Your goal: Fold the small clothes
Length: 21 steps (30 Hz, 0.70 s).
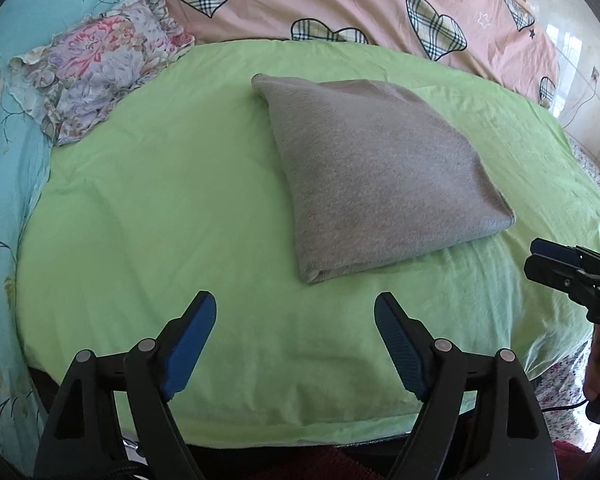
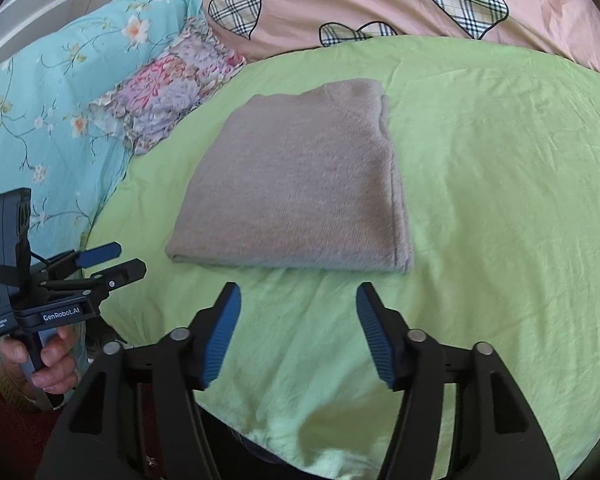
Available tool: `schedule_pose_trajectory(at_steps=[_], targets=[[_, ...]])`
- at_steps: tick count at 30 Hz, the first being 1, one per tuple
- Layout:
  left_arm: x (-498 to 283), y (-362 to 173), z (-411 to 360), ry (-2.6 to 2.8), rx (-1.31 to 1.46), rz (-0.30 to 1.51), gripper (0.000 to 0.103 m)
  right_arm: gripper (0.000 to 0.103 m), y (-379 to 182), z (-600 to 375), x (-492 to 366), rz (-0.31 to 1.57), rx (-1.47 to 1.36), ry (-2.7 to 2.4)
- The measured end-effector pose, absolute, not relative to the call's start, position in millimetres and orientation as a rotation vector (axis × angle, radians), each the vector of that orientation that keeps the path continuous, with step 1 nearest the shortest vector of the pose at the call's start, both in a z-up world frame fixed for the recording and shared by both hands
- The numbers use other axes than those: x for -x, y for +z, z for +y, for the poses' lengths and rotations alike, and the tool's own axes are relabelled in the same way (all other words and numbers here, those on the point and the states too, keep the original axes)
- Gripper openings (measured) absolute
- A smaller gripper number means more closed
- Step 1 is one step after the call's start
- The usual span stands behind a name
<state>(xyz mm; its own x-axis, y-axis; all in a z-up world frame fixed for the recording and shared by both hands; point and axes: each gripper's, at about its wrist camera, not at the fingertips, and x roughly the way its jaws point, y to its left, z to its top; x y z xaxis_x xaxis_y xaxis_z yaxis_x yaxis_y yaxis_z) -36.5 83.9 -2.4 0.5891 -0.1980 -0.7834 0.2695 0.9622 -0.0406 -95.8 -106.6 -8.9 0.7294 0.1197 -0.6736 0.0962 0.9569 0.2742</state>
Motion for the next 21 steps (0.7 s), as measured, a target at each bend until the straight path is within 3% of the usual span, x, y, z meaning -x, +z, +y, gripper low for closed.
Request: schedule_pose_trajectory(at_steps=[12,21], targets=[[19.6,6.5,77.3,-0.237,-0.111,0.886,0.086,0.086,2.9,-109.0,83.5,0.738,-0.249,-0.04],[8.1,2.9,62.0,-0.192,-0.167,0.901,0.087,0.087,-1.5,-110.2,61.3,0.763,-0.236,-0.029]])
